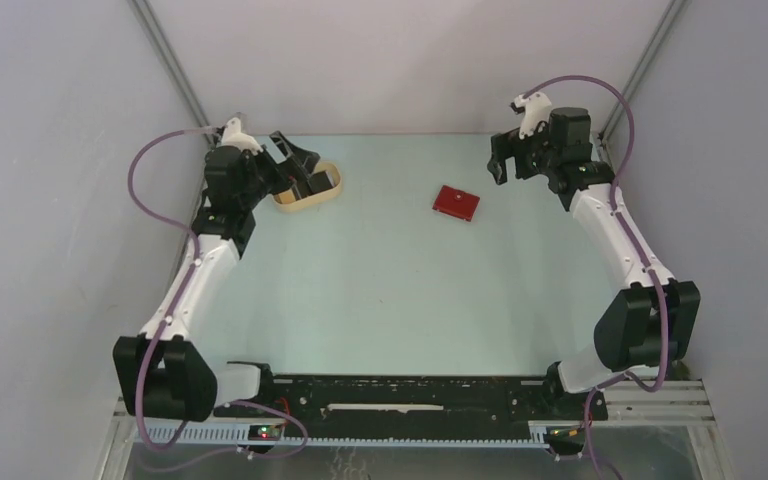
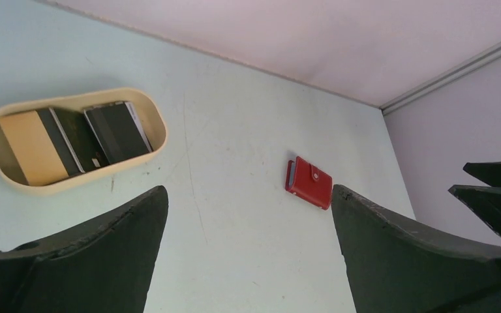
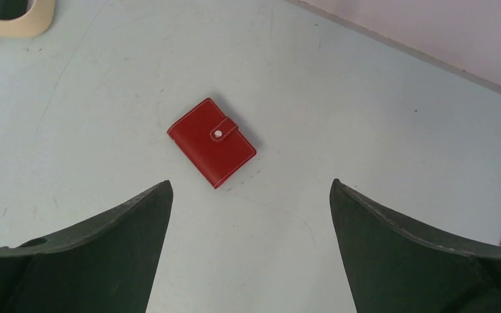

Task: Put the credit cards into the card holder
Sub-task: Move the card holder to the center of the board.

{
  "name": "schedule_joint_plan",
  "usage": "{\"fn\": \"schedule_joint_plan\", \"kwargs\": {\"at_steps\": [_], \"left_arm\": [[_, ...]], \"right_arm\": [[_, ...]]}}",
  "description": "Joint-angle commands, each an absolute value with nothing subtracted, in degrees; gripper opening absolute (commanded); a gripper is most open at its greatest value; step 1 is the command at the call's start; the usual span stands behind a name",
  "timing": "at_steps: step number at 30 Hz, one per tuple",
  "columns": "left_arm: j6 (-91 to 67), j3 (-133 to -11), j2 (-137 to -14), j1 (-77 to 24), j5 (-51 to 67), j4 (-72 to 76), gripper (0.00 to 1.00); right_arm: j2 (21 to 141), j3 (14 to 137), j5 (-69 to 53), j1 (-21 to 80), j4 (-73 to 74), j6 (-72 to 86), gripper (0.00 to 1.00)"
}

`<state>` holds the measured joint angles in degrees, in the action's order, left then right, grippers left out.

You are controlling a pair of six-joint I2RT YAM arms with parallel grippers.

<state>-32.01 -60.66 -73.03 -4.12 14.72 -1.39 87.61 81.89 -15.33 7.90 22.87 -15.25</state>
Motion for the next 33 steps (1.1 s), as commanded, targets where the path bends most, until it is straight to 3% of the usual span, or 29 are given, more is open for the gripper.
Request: {"fn": "schedule_joint_plan", "kwargs": {"at_steps": [1,6,10,13,19,25,33], "left_arm": [[-29.4,-58.2,-68.9,-3.7,12.7,-1.3,1.0],[-30.7,-58.2,-65.8,-2.2,14.8,-1.0,1.0],[-30.0,-60.0,-63.3,-1.8,15.8,-3.6,1.0],[-28.5,-62.8,-62.2,-1.9,16.7,-7.8,1.0],[-17.1,-69.1,-57.4,-4.9,6.4,-23.3,1.0],[-17.8,-59.2,-50.2,-4.8,8.3,-17.3,1.0],[-21.9,-49.1,-45.0,-4.8,10.3,-12.4,1.0]], "right_arm": [[87.2,79.6,-15.0,6.6,16.1,-9.0,1.0],[88.3,79.7,-11.0,4.5,15.0,-5.4,1.0],[91.6,81.3,-29.9,3.7,16.3,-12.8,1.0],[94.8,82.3,-36.8,4.9,18.5,-16.8,1.0],[107.3,97.7,-33.1,12.8,44.9,-37.2,1.0],[113.5,100.3,-26.3,15.6,43.6,-38.5,1.0],[130.9,119.1,-15.0,14.8,47.1,-30.6,0.94]]}}
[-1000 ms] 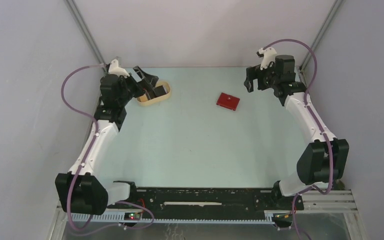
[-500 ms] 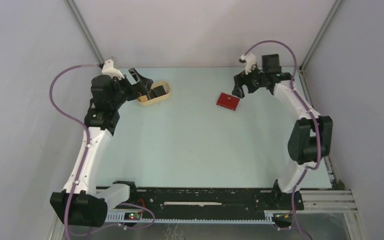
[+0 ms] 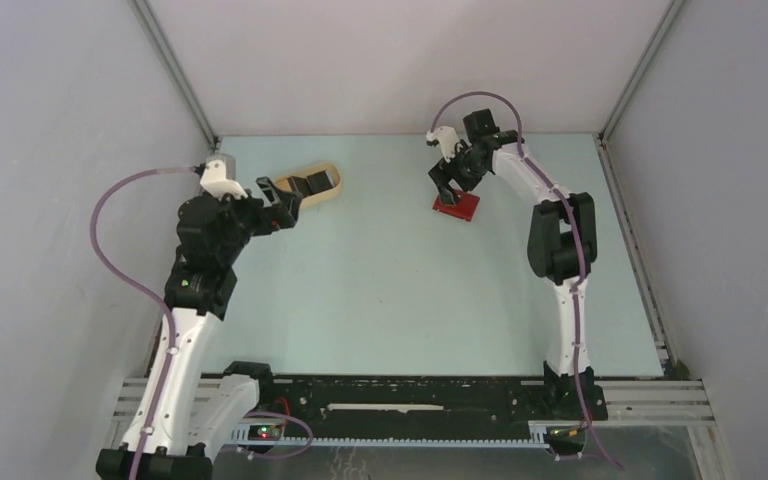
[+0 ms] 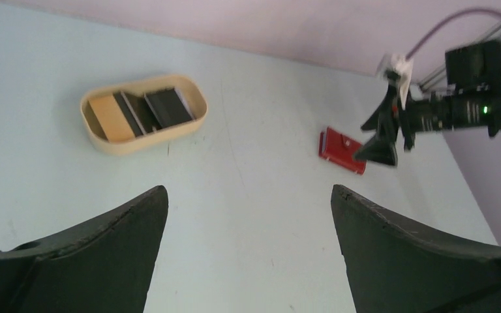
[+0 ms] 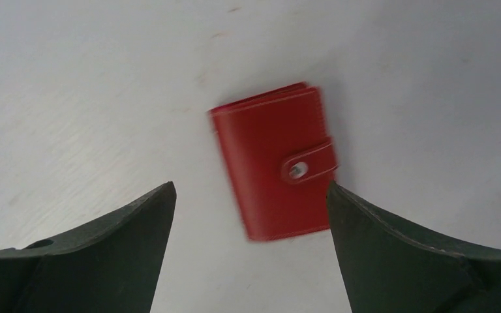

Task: Put the credit cards into the card holder
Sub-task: Move the card holder to the center of the board.

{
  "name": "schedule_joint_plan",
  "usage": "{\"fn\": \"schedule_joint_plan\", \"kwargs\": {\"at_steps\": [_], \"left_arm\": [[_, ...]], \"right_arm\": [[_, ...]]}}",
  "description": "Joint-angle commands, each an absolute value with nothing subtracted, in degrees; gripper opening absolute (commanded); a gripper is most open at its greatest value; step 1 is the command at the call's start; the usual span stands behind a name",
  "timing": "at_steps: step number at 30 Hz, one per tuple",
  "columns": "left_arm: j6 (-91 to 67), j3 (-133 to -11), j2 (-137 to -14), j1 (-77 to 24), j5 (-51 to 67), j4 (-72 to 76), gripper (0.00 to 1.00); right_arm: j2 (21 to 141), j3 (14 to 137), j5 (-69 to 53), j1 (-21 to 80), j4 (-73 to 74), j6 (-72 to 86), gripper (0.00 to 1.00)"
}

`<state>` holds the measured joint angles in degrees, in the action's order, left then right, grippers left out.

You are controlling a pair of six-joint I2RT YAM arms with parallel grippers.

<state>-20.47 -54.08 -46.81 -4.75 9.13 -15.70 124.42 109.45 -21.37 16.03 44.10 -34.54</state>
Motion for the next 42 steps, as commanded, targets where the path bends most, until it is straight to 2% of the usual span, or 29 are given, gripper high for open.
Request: {"fn": "schedule_joint_plan", "kwargs": {"at_steps": [1,4,8,13,17,21,26,28,33,35,40,42], "left_arm": [[-22.3,-48.1,-44.4,-4.9,10.4,-11.9,1.0],[-23.6,-45.8,-43.6,-4.9,11.8,-10.5,1.0],[-25.8,-43.9,-44.6,-4.9,14.3,-8.9,0.99],[-29.6,-41.0,-46.2,-5.3,18.3,-5.3,0.93],[-32.4,-38.1,-47.6,-7.9,19.8,-2.5,0.86],[-33.3,-34.5,-49.0,-14.9,17.7,1.7,0.83],[-34.8,-27.1,-50.5,-25.4,14.6,10.0,0.8],[-36.4,-22.8,-50.7,-29.9,12.4,15.0,0.79],[-40.9,-13.5,-50.8,-40.0,6.5,26.0,0.76],[-43.8,-9.5,-50.4,-43.2,3.9,31.4,0.75],[-48.2,-7.4,-53.6,-49.6,-1.9,37.9,0.67],[-48.6,-9.3,-56.9,-51.7,-3.4,38.1,0.6]], "right_arm": [[133.0,122.0,-15.5,14.3,48.5,-29.4,0.93],[138.4,129.4,-16.7,13.0,52.7,-27.3,0.91],[140.8,129.6,-16.8,12.7,54.5,-27.2,0.88],[139.9,125.3,-20.2,13.2,58.3,-29.4,0.7],[129.6,107.1,-22.0,15.4,53.1,-32.1,0.59],[118.1,89.6,-22.7,20.0,47.9,-33.1,0.5],[107.2,73.0,-24.6,26.8,46.2,-32.8,0.45],[103.6,67.7,-25.6,30.0,46.1,-32.6,0.47],[94.3,63.3,-28.8,32.0,46.2,-33.0,0.72],[89.0,62.3,-30.3,31.0,45.1,-35.0,0.79],[78.0,55.8,-37.7,30.1,41.3,-46.0,0.8],[72.4,50.4,-41.7,30.5,38.0,-54.4,0.8]]}}
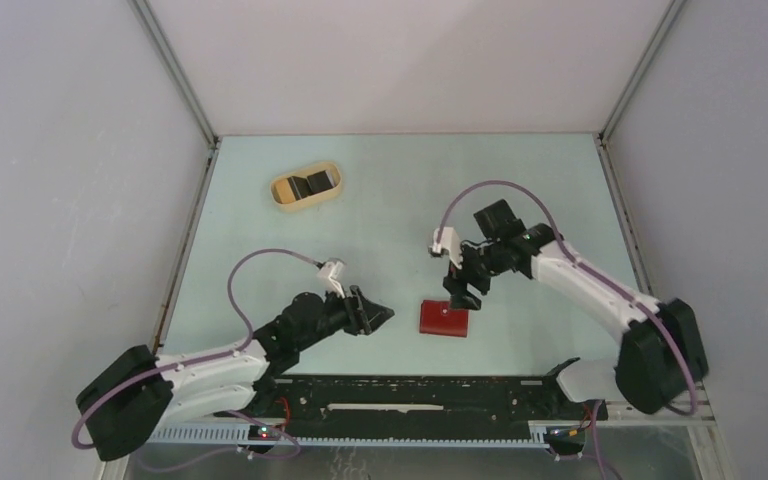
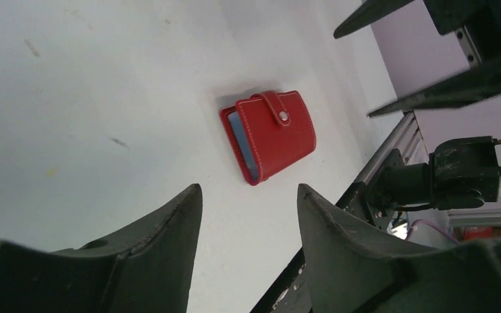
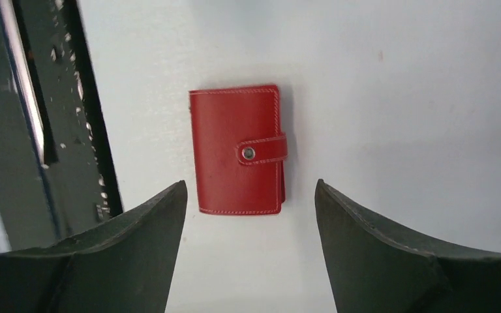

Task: Put the credit cards into the card holder
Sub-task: Move the card holder to the center of the board, then open the card holder at the center of the board.

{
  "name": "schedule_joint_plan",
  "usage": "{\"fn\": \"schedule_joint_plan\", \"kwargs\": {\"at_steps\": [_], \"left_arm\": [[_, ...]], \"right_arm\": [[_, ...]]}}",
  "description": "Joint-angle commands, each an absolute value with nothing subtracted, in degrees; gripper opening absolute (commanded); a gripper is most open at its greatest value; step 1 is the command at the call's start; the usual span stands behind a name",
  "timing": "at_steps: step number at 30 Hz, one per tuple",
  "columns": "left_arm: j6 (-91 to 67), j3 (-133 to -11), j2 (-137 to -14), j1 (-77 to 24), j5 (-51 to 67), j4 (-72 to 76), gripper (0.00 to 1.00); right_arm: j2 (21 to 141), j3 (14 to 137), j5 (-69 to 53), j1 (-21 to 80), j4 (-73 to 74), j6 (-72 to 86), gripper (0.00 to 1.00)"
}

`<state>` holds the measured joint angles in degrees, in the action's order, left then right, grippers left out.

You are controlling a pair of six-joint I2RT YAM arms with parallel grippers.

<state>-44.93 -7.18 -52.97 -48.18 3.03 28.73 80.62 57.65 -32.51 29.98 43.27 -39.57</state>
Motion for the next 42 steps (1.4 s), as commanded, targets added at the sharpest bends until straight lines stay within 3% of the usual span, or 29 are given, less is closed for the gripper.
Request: {"fn": "schedule_joint_plan", "kwargs": {"at_steps": [1,5,14,23,32,37,42], "left_arm": [[-48.7,-10.4,-59.1,-52.0,-3.5,38.0,0.57],[-50.5,-12.8,-68.3,-52.9,-3.1,42.4,0.5],[-53.1,-17.1,-84.2,-53.9,-0.4,51.4,0.45],[-54.0,-19.8,-90.9,-54.2,2.1,53.0,0.43],[-55.0,-22.2,-96.0,-54.3,3.6,53.0,0.36],[-55.1,-23.3,-98.2,-54.4,4.5,53.0,0.26],[-54.9,-23.7,-99.3,-54.3,4.6,52.9,0.08]], "right_arm": [[70.1,47.6,-42.6,31.1,36.8,-59.4,0.81],[67.6,40.9,-35.6,36.0,28.6,-64.5,0.81],[77.3,40.8,-26.7,37.4,21.7,-62.1,0.65],[80.6,41.3,-25.1,39.2,20.9,-61.0,0.59],[82.7,42.5,-23.2,40.3,21.3,-59.7,0.43],[82.7,43.4,-24.2,40.4,22.0,-58.1,0.36],[82.8,44.2,-24.7,40.5,22.2,-56.3,0.41]]}}
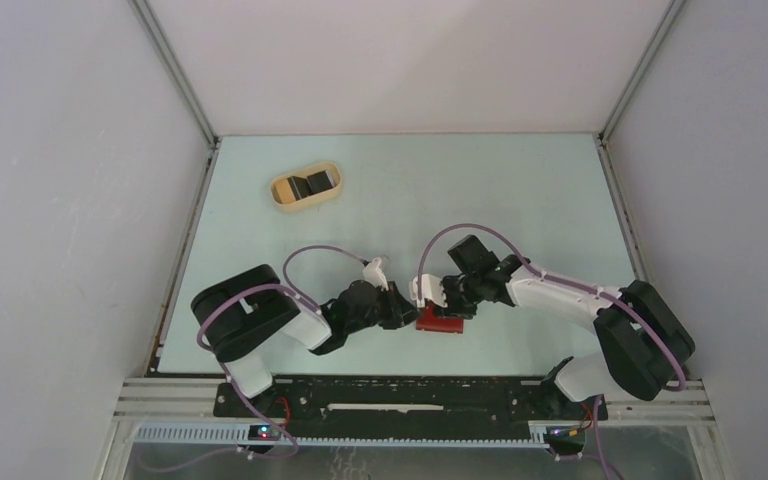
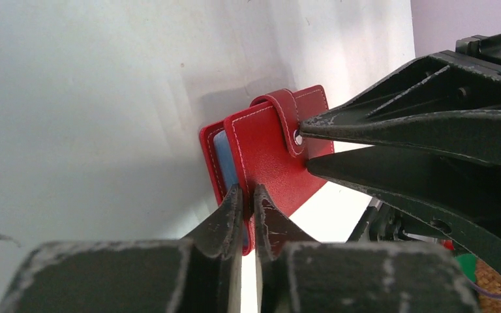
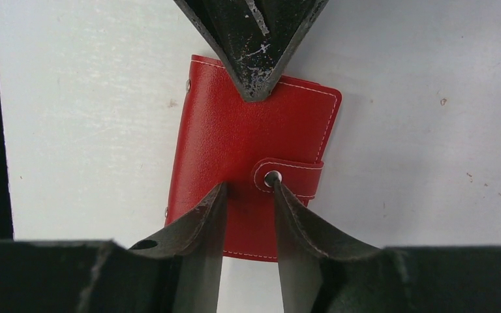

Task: Put the credit cards into the card holder
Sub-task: Open the card holder at the center of the board.

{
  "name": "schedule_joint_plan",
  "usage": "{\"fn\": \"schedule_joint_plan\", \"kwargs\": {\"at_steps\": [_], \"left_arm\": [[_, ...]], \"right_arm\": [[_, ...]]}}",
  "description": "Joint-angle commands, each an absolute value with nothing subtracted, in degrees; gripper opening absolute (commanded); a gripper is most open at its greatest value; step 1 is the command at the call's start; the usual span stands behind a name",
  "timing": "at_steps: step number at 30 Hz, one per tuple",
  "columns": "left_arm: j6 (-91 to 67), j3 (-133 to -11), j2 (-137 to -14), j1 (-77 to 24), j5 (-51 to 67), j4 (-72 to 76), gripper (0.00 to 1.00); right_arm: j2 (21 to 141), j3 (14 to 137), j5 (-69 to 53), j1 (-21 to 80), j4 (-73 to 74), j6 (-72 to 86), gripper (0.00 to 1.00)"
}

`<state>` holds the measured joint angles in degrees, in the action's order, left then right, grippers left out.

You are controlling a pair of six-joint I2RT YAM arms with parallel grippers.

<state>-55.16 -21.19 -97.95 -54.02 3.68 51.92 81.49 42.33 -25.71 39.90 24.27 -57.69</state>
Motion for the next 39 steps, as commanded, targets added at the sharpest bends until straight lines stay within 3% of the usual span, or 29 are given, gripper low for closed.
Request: {"fn": "schedule_joint_plan", "kwargs": {"at_steps": [1,9,22,26,34,39], "left_arm": [[-54.9,-23.7,-99.3,-54.4,4.6,52.9,0.03],[-54.9,-23.6,-99.0,-54.3,4.8,52.9,0.0],[-55.1,-23.4,-98.8,-54.4,5.8,53.0,0.0],[-55.1,-22.9,-98.6,-54.4,5.8,53.6,0.0],[-54.4,-21.4,-98.8,-54.4,5.3,54.8,0.0],[-53.3,-20.9,-98.2,-54.4,5.0,55.1,0.0]], "right_arm": [[82.8,44.2,-24.7,40.5,22.2,-56.2,0.43],[81.5,45.0,-25.3,40.4,22.2,-54.1,0.53],[86.2,46.6,-21.8,40.8,22.6,-52.6,0.42],[87.0,46.6,-20.1,40.7,22.0,-52.4,0.32],[83.2,46.6,-20.0,39.7,20.6,-50.1,0.02],[82.3,46.6,-18.6,37.5,18.5,-46.7,0.0]]}}
